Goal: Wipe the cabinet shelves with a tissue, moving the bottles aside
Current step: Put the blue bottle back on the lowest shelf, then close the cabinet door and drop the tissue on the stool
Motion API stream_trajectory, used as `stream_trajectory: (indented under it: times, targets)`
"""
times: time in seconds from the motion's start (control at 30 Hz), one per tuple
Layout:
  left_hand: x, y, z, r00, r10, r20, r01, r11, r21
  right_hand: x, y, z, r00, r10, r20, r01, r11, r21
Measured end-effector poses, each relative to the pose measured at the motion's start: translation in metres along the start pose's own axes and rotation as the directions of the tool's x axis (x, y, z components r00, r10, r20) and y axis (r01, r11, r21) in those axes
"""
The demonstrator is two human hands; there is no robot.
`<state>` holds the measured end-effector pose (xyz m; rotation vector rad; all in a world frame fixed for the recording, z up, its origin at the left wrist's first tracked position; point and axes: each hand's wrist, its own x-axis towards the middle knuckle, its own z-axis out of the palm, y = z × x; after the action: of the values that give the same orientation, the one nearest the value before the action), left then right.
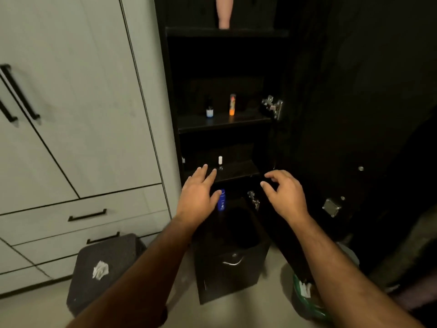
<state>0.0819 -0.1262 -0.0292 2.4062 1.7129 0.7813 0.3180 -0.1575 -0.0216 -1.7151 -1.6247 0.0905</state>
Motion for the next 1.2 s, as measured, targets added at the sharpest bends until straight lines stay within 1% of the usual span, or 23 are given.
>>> stream_trajectory:
  times: [0.17, 0.3, 0.4, 0.5, 0.57, 0.63, 0.67, 0.77, 0.8, 0.83, 0.87, 0.93, 1.0, 1.1, 1.2]
  targets:
    - [0.017, 0.039, -0.030, 0.986, 0.145, -0.086, -0.140, 0.988, 0.065, 0.003, -0.011, -0.066, 0.993, -0.040, -0.110, 0.036, 0.999, -0.041]
    - [0.035, 0.074, -0.048, 0.962, 0.228, -0.150, -0.212, 0.971, 0.111, 0.008, -0.015, -0.120, 0.973, -0.107, -0.204, 0.091, 0.992, -0.087]
    - [0.050, 0.100, -0.057, 0.942, 0.267, -0.202, -0.241, 0.960, 0.144, 0.011, -0.016, -0.156, 0.952, -0.152, -0.267, 0.124, 0.985, -0.117]
    - [0.061, 0.126, -0.062, 0.929, 0.293, -0.227, -0.263, 0.953, 0.152, 0.006, -0.013, -0.189, 0.896, -0.209, -0.391, 0.189, 0.978, -0.087]
    - [0.067, 0.144, -0.063, 0.921, 0.311, -0.234, -0.284, 0.948, 0.144, 0.001, -0.011, -0.210, 0.821, -0.233, -0.521, 0.249, 0.968, -0.041]
    - [0.072, 0.163, -0.063, 0.916, 0.321, -0.240, -0.298, 0.946, 0.128, -0.003, -0.009, -0.231, 0.730, -0.190, -0.656, 0.292, 0.955, 0.049]
    - [0.073, 0.172, -0.062, 0.913, 0.326, -0.245, -0.305, 0.945, 0.118, -0.003, -0.006, -0.240, 0.692, -0.134, -0.709, 0.307, 0.944, 0.122]
    - [0.074, 0.196, -0.057, 0.906, 0.340, -0.251, -0.328, 0.940, 0.090, 0.010, 0.021, -0.257, 0.621, 0.108, -0.776, 0.294, 0.887, 0.358]
    - [0.075, 0.203, -0.054, 0.906, 0.342, -0.249, -0.332, 0.940, 0.081, 0.016, 0.034, -0.260, 0.613, 0.174, -0.771, 0.263, 0.875, 0.407]
    - [0.076, 0.209, -0.051, 0.907, 0.343, -0.245, -0.335, 0.939, 0.075, 0.020, 0.047, -0.260, 0.621, 0.226, -0.750, 0.223, 0.867, 0.446]
    - [0.076, 0.214, -0.049, 0.908, 0.342, -0.241, -0.335, 0.940, 0.070, 0.023, 0.058, -0.258, 0.648, 0.274, -0.711, 0.168, 0.859, 0.484]
    - [0.077, 0.223, -0.045, 0.909, 0.342, -0.239, -0.339, 0.939, 0.058, 0.026, 0.079, -0.248, 0.744, 0.356, -0.565, 0.033, 0.825, 0.564]
    - [0.077, 0.231, -0.042, 0.910, 0.341, -0.234, -0.340, 0.939, 0.045, 0.029, 0.097, -0.234, 0.826, 0.429, -0.365, -0.128, 0.774, 0.620]
    - [0.078, 0.239, -0.038, 0.914, 0.336, -0.227, -0.336, 0.941, 0.041, 0.029, 0.111, -0.215, 0.885, 0.446, -0.133, -0.263, 0.716, 0.647]
    - [0.078, 0.245, -0.032, 0.920, 0.330, -0.211, -0.330, 0.943, 0.036, 0.031, 0.122, -0.196, 0.901, 0.434, 0.013, -0.337, 0.679, 0.652]
